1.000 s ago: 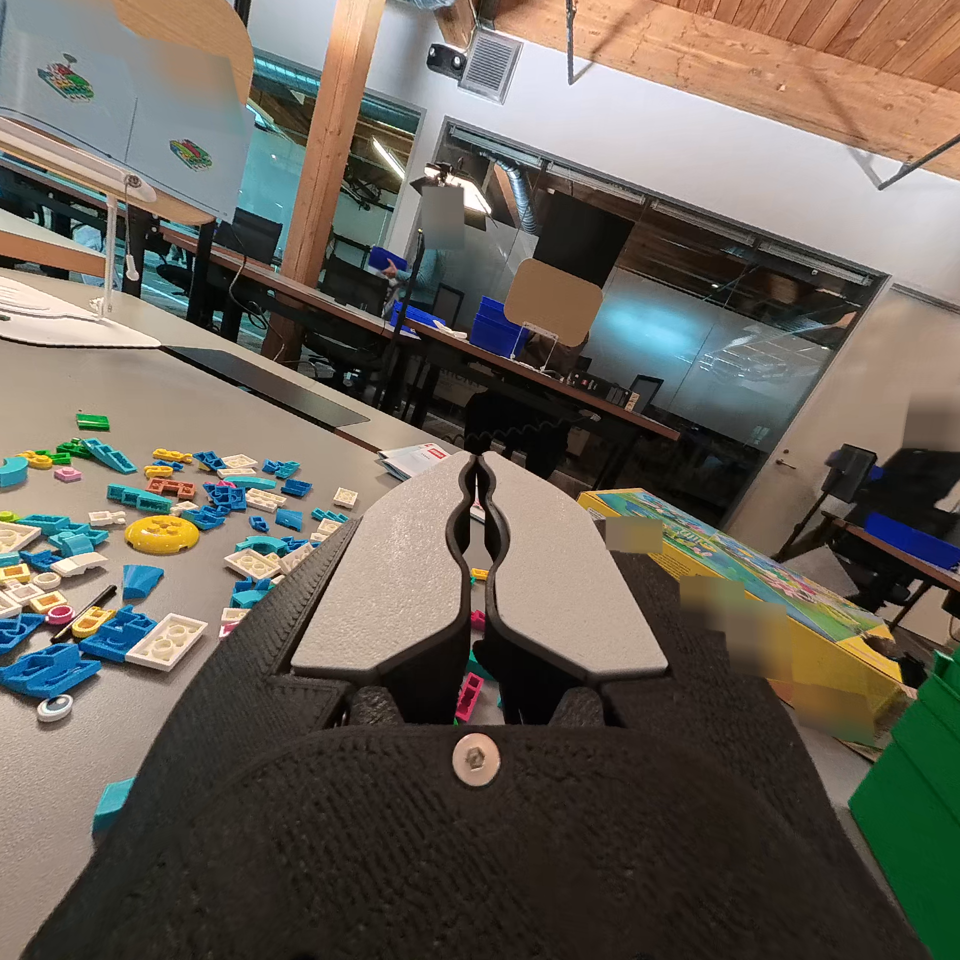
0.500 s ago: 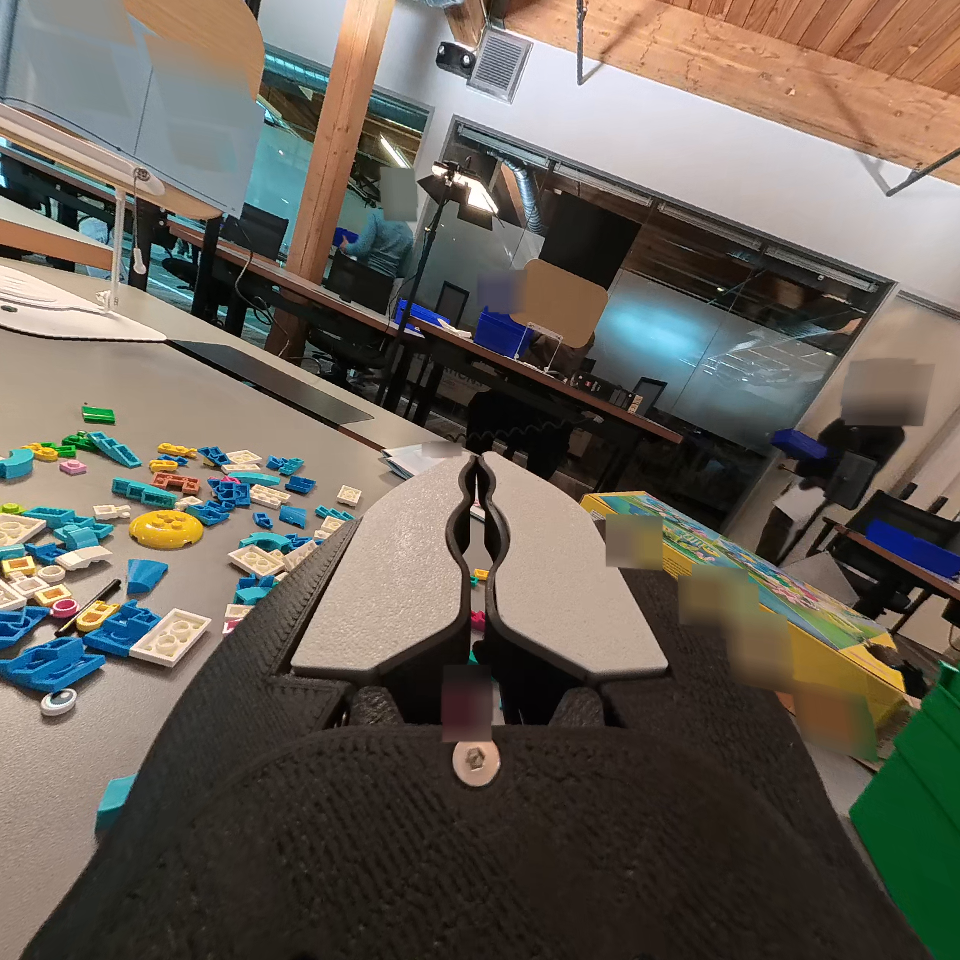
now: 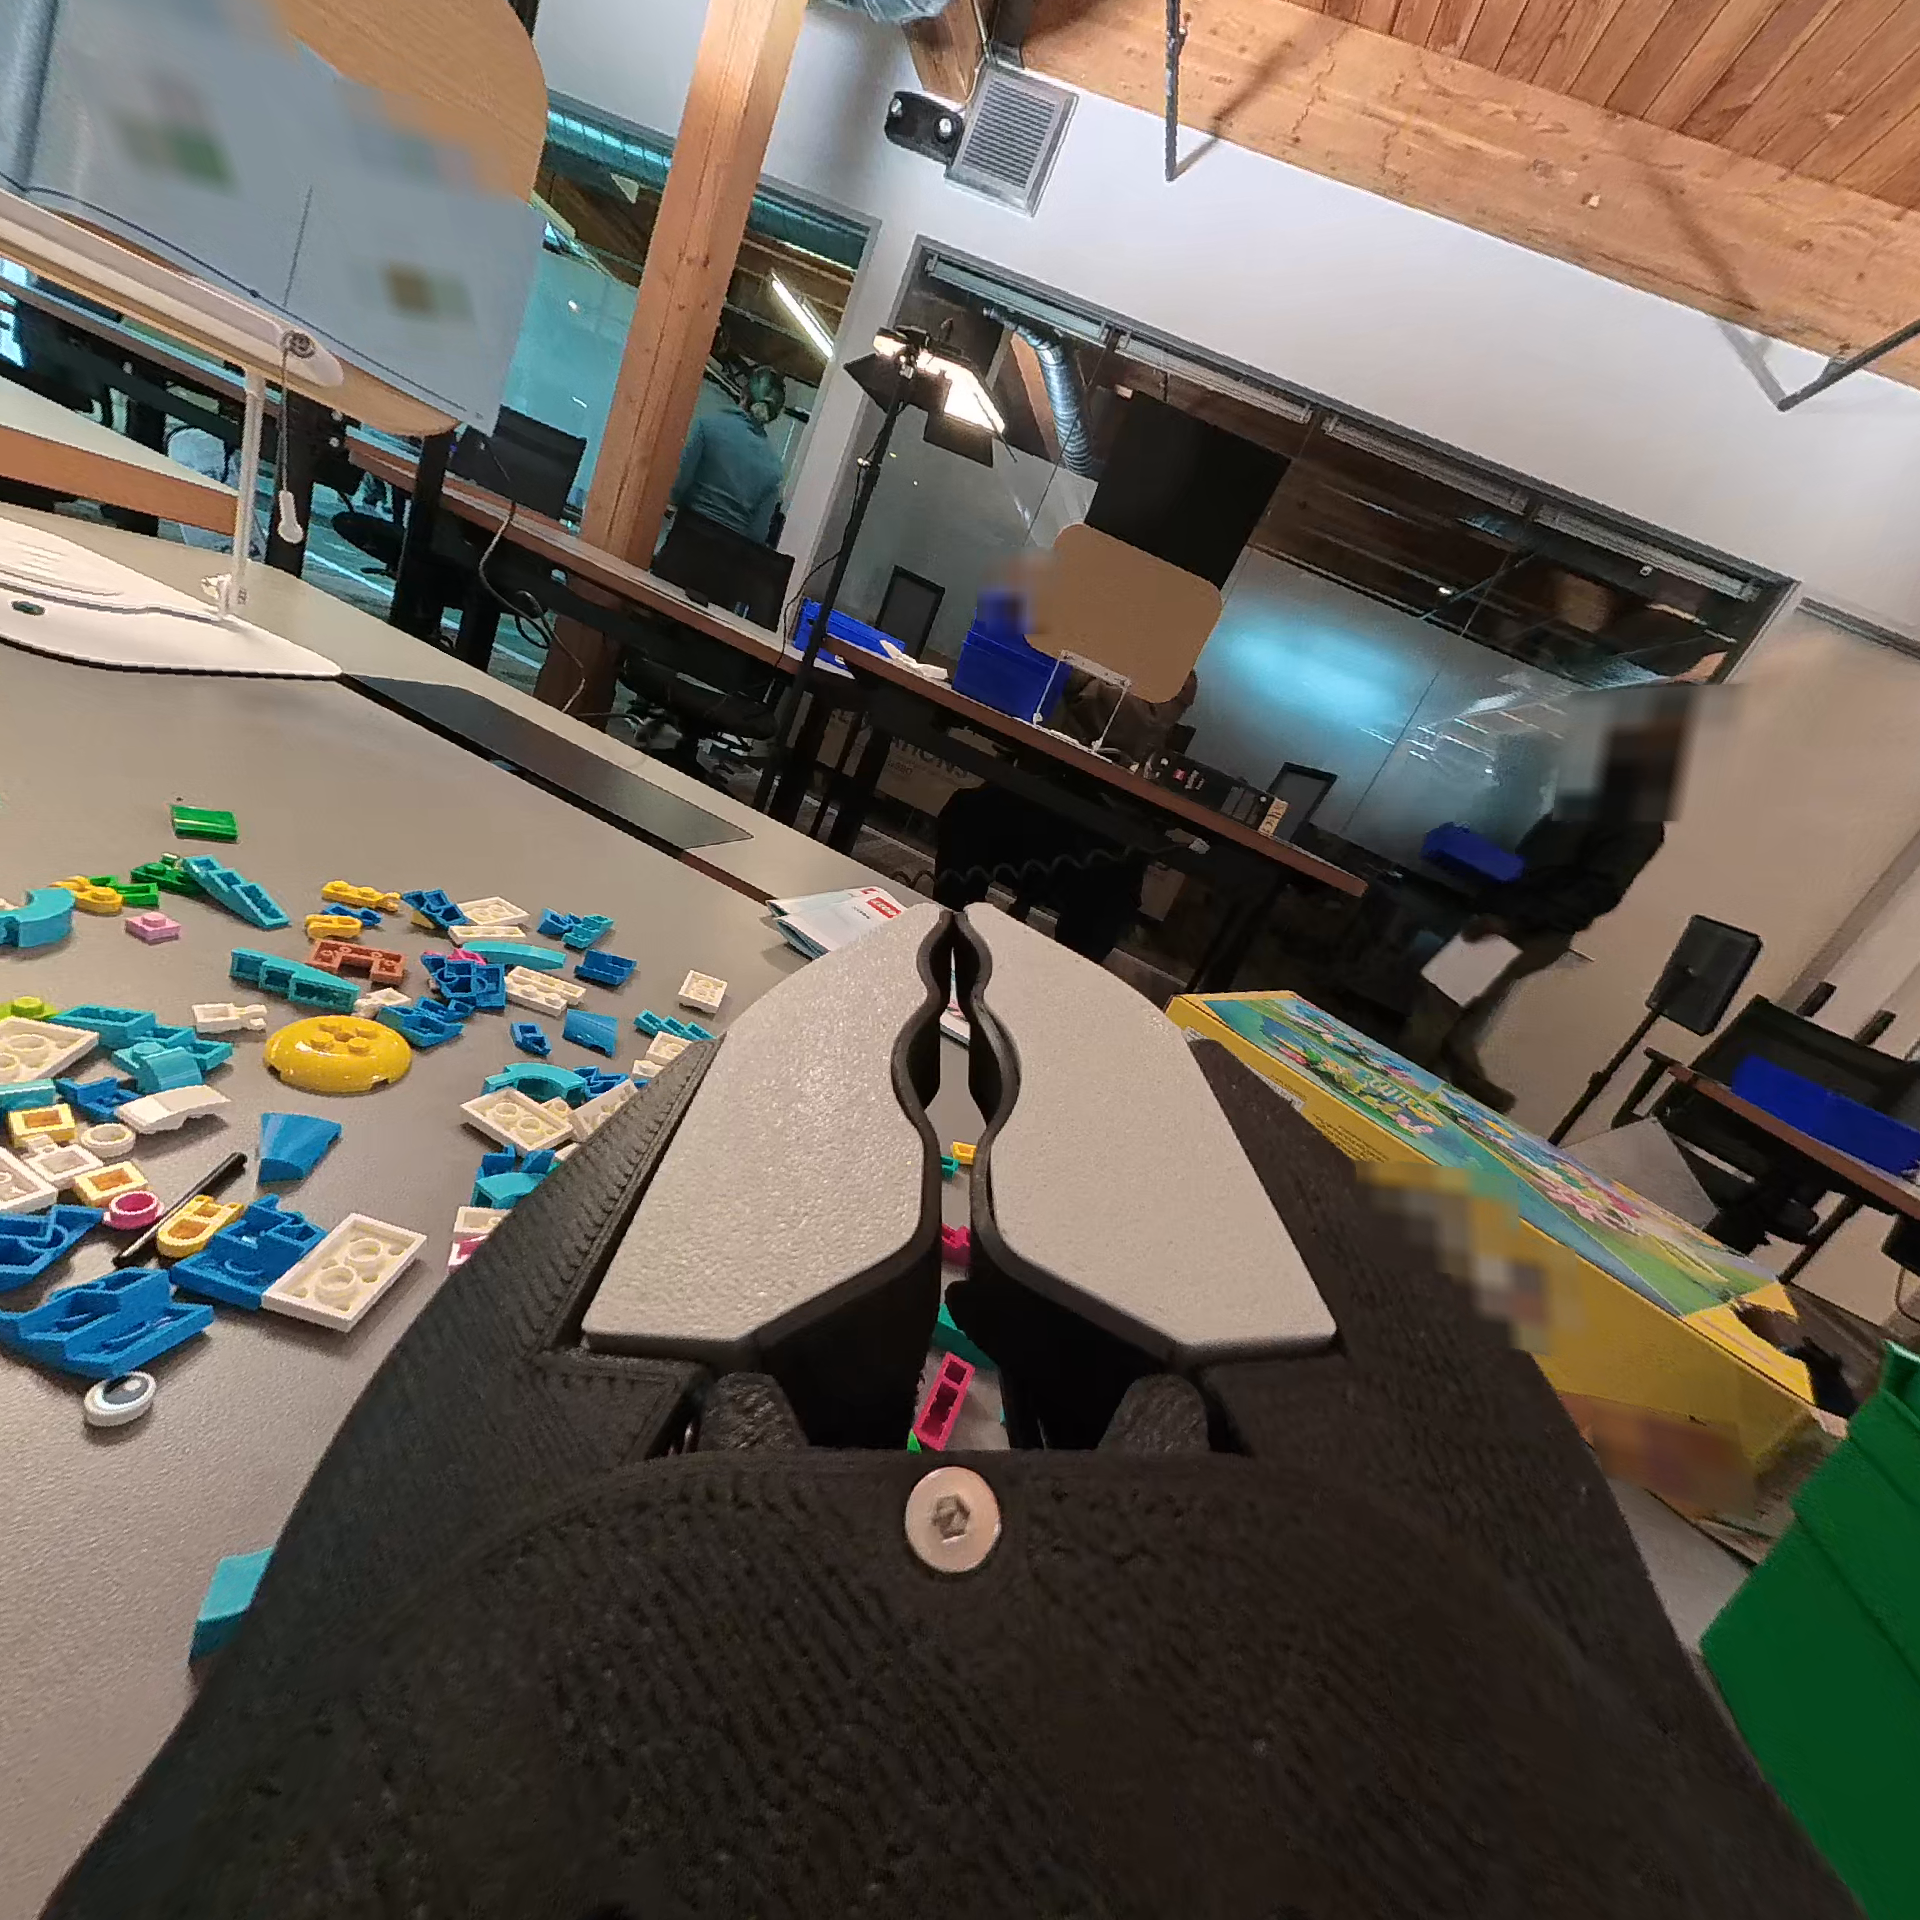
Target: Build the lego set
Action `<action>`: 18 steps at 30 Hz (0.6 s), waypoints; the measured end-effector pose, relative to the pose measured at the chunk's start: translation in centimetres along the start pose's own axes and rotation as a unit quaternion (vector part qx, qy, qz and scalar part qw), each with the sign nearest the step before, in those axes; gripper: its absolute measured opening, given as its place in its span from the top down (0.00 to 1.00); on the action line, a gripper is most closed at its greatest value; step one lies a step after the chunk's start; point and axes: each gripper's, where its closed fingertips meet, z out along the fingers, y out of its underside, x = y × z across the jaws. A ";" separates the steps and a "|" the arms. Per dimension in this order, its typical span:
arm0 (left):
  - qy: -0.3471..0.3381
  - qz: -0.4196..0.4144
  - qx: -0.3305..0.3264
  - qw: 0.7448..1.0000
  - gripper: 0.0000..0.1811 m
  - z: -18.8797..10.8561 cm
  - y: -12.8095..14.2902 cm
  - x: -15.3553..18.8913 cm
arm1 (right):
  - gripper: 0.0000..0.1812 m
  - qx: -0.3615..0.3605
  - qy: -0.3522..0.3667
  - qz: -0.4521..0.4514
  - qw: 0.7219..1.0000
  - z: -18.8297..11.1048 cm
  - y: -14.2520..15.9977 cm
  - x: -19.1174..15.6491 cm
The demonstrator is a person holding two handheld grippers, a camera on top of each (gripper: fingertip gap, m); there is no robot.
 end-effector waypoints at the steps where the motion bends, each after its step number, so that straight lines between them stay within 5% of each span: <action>1: 0.002 -0.001 0.003 1.000 0.96 -0.1 0.0 0.0 | 1.00 0.001 0.000 0.000 1.000 0.0 0.0 0.0; 18: 0.027 -0.017 0.012 0.999 0.96 -0.2 0.1 0.1 | 1.00 -0.008 -0.023 -0.037 0.999 0.1 0.1 -1.3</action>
